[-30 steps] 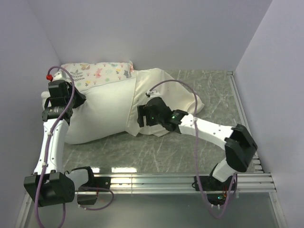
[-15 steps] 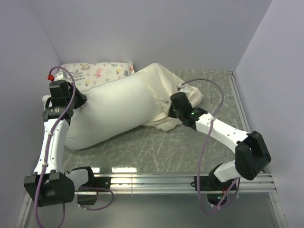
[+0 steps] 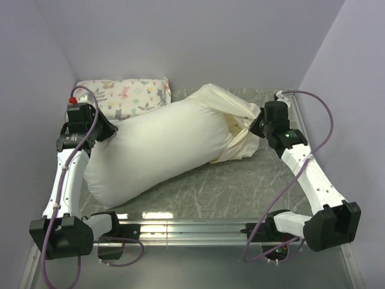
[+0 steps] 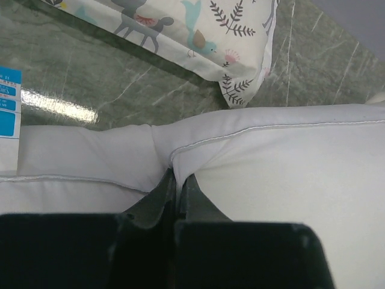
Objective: Remove the pillowcase from the pillow
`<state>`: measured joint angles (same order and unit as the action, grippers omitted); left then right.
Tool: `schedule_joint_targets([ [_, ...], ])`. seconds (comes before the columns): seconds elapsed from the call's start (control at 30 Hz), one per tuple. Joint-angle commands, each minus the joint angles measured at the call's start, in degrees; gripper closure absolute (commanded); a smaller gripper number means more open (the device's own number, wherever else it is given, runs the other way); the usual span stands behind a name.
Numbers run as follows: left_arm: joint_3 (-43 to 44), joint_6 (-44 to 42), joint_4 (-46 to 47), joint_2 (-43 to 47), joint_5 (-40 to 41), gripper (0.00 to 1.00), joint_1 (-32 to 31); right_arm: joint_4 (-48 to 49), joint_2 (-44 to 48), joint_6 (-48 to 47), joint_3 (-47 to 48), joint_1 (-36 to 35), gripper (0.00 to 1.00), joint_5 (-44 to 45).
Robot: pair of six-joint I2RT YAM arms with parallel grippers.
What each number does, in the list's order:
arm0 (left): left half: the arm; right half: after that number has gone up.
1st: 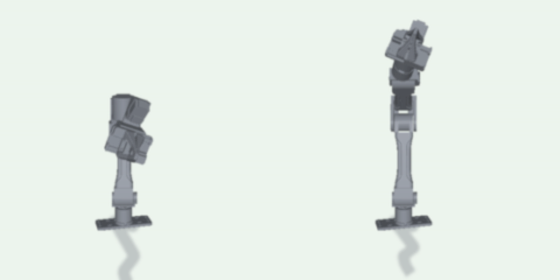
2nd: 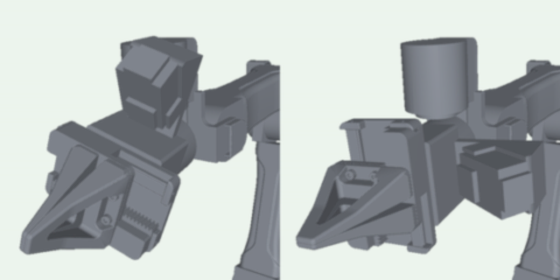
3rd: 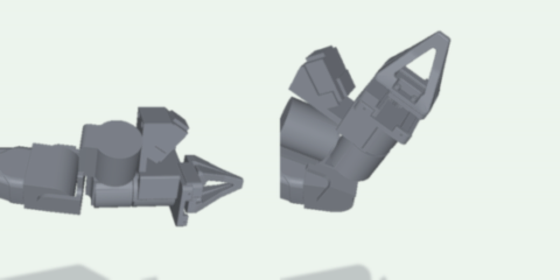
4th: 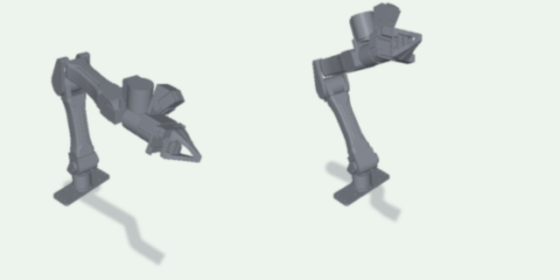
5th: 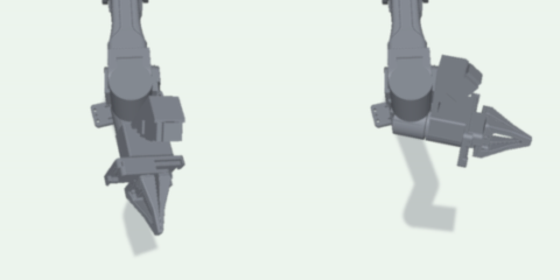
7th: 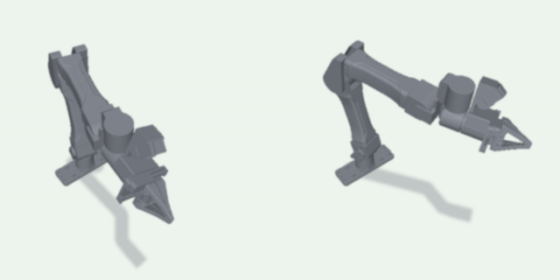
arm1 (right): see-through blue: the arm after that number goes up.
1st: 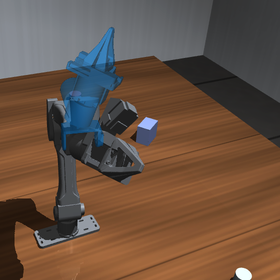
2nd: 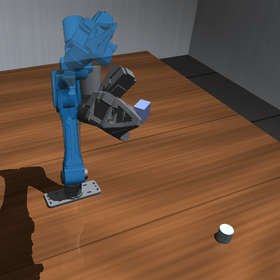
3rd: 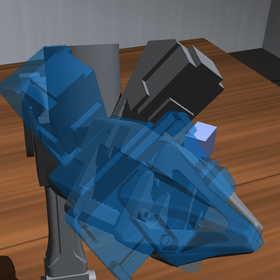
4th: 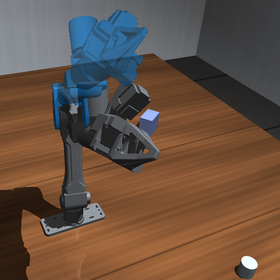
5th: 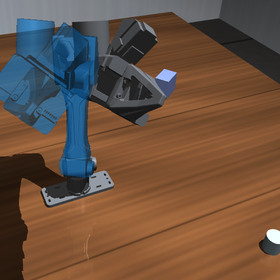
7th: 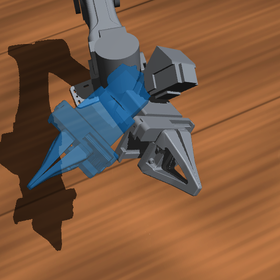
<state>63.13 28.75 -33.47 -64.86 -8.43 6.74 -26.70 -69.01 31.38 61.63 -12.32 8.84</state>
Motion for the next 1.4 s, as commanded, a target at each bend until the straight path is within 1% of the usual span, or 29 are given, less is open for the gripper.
schedule_joint_targets([
  [0.0,3.57,-2.12,2.45,0.0,8.08,1.0,2.31,-0.28,4.85,-2.37,5.52,4.06,1.0,7.68],
  [0.07,5.14,-3.08,2.19,-0.88,5.55,0.99,1.79,-0.98,5.99,-2.63,5.96,4.14,1.0,6.98],
  [0.13,6.91,-3.53,1.05,-1.93,7.18,0.97,0.56,-2.21,7.04,-3.07,6.49,3.88,1.0,6.98],
  [0.17,8.66,-4.05,0.35,-2.28,7.98,0.94,-1.1,-2.13,7.66,-3.34,6.4,3.79,1.0,6.63],
  [0.23,10.68,-4.58,-0.19,-2.81,8.34,0.61,-3.65,-2.13,8.71,-3.69,5.79,3.27,1.0,5.23],
  [0.27,12.7,-5.1,-0.45,-2.99,8.25,0.45,-8.63,-2.48,8.81,-3.78,5.79,2.57,1.0,4.79],
  [0.3,13.85,-5.2,-0.8,-3.08,13.73,0.25,-11.72,-2.74,8.81,-3.78,5.7,1.78,1.0,5.39],
  [0.33,15.08,-5.11,-1.24,-3.69,15.61,0.2,-14.97,-3.01,8.81,-3.78,5.35,0.29,1.0,6.18],
  [0.37,17.35,-4.85,-1.68,-4.22,17.02,0.18,-20.92,-2.75,8.72,-3.69,4.91,-2.07,1.0,7.06],
  [0.4,18.16,-4.67,-2.29,-4.66,18.17,0.15,-23.76,-2.66,8.46,-3.6,4.3,-3.4,1.0,8.2],
  [0.43,18.86,-4.06,-2.56,-5.79,20.97,0.14,-26.66,-2.57,8.28,-3.34,4.03,-4.37,1.0,8.64],
  [0.47,19.3,-3.88,-2.65,-6.41,22.21,0.13,-32.7,-2.57,8.02,-3.16,3.85,-6.38,1.0,9.17],
  [0.5,19.22,-3.53,-2.74,-6.94,23.44,0.01,-35.89,-2.48,7.76,-2.99,3.59,-7.19,1.0,9.61],
  [0.53,18.96,-2.83,-2.48,-8.34,26.24,0.01,-39.32,-2.31,7.32,-2.9,3.59,-7.89,1.0,10.22],
  [0.57,17.91,-2.56,-1.6,-9.05,27.31,0.01,-45.61,-2.22,6.97,-2.64,3.59,-8.77,1.0,10.58],
  [0.6,17.47,-2.3,-1.16,-10.1,28.63,0.01,-48.64,-2.13,6.7,-2.64,3.76,-10.0,1.0,10.76],
  [0.67,16.5,-2.21,1.12,-13.79,30.56,0.01,-54.96,-2.22,5.56,-2.28,4.03,-11.06,1.0,11.11],
  [0.77,15.71,-2.82,5.07,-19.76,32.32,0.01,-59.63,-2.22,4.77,-2.2,4.21,-12.29,1.0,11.46],
  [0.97,14.83,-2.83,10.0,-29.53,33.21,0.01,-60.79,-2.04,5.12,-2.9,2.71,-12.64,1.0,11.72],
  [1.0,14.74,-2.3,9.57,-30.32,34.08,0.03,-60.8,-2.13,5.2,-3.07,2.54,-12.56,1.0,12.25],
  [1.03,14.91,-1.25,8.61,-32.07,34.79,0.1,-60.8,-2.39,5.2,-3.34,2.53,-12.56,1.0,12.25],
  [1.07,15.52,-0.63,7.64,-32.95,35.75,0.28,-60.8,-2.31,5.29,-3.43,2.53,-12.47,1.0,12.43],
  [1.1,15.7,0.07,5.37,-33.57,38.11,0.76,-60.8,-2.39,5.12,-3.77,2.62,-12.56,1.0,12.6],
  [1.13,15.79,2.08,4.04,-34.19,39.87,0.98,-60.88,-2.65,5.12,-4.04,2.8,-12.38,1.0,12.87],
  [1.2,15.18,3.67,0.88,-33.58,42.78,1.0,-60.36,-3.01,4.85,-4.39,3.58,-11.68,1.0,12.96],
  [1.23,13.18,4.72,0.61,-31.31,44.53,1.0,-59.92,-3.36,4.77,-4.74,3.76,-11.16,1.0,12.61],
  [1.27,11.76,5.6,0.25,-29.46,44.55,1.0,-57.74,-3.45,4.94,-4.92,3.94,-9.5,1.0,12.26],
  [1.33,6.43,6.66,2.61,-21.65,40.62,1.0,-54.4,-3.36,5.55,-5.45,3.85,-7.47,1.0,10.77],
  [1.37,4.73,6.58,3.76,-18.58,39.2,1.0,-51.16,-3.27,5.99,-5.62,3.77,-6.41,1.0,9.8],
])
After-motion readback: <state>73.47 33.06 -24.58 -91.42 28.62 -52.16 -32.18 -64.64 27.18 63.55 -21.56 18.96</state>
